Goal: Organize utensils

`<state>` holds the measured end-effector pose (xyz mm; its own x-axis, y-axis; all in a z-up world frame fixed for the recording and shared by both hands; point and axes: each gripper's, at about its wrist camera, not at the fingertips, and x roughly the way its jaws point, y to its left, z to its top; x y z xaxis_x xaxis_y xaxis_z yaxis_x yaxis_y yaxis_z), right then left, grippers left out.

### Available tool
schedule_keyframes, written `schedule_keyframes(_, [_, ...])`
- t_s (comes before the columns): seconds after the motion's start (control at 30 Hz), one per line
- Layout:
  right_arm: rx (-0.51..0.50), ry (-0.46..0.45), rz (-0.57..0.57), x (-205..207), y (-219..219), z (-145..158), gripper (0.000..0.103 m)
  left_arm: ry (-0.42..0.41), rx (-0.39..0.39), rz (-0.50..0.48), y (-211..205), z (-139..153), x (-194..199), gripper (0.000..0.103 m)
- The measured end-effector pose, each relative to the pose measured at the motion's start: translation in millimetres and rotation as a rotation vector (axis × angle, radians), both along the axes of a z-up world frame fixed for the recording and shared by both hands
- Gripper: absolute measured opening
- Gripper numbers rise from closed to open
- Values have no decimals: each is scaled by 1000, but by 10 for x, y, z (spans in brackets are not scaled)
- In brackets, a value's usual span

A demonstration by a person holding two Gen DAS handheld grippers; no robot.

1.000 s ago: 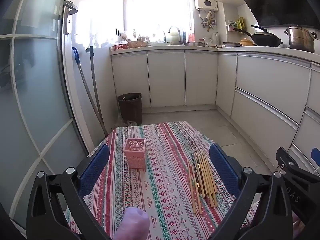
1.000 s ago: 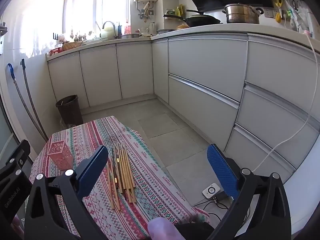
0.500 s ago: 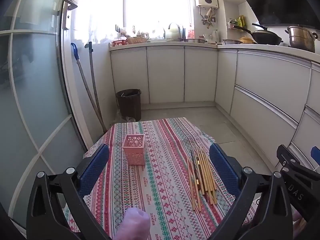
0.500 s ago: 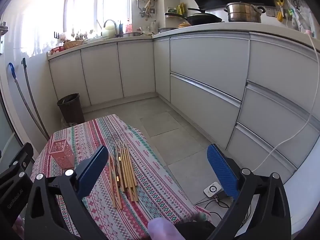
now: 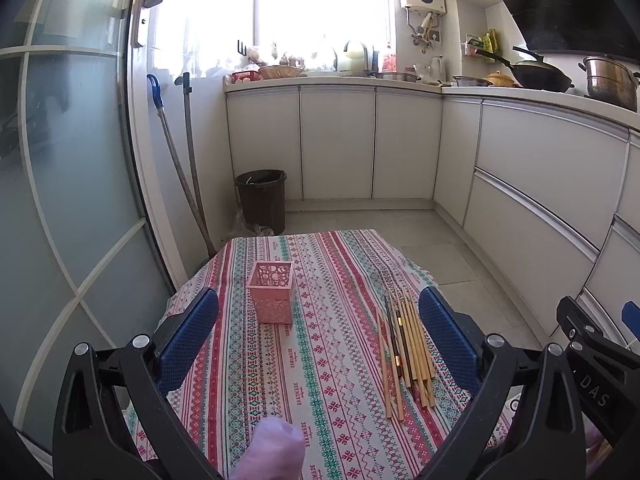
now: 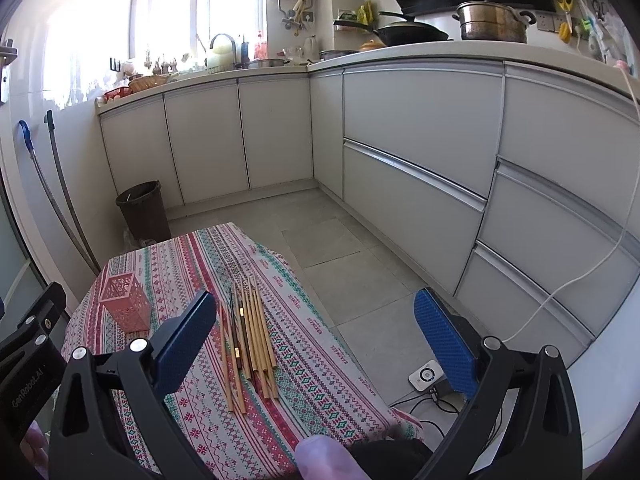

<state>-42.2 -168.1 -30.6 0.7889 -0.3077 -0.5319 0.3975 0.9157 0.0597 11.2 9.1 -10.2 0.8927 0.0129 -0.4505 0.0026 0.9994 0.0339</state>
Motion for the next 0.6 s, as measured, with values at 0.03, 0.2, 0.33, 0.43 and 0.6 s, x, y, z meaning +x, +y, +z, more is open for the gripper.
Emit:
schedule_keyframes(0.03, [-1,1,0,3,3,0,96,0,2,1,-8,-5,0,96])
schedule_keyframes(0.2, [-2,1,1,0,7,-12,96,6,1,-2,20,0,12,96])
schedule_keyframes(0.33, [0,3,3,6,25,-15,96,10,1,-2,15,-7,16,96])
schedule_keyframes(0.43, [-3,3,5,4,34,-10,96,13,-1,-3,33,2,22,96])
schedule_keyframes(0.6, [-3,8,4,15,18,-11,96,15,1,-5,35,7,22,96])
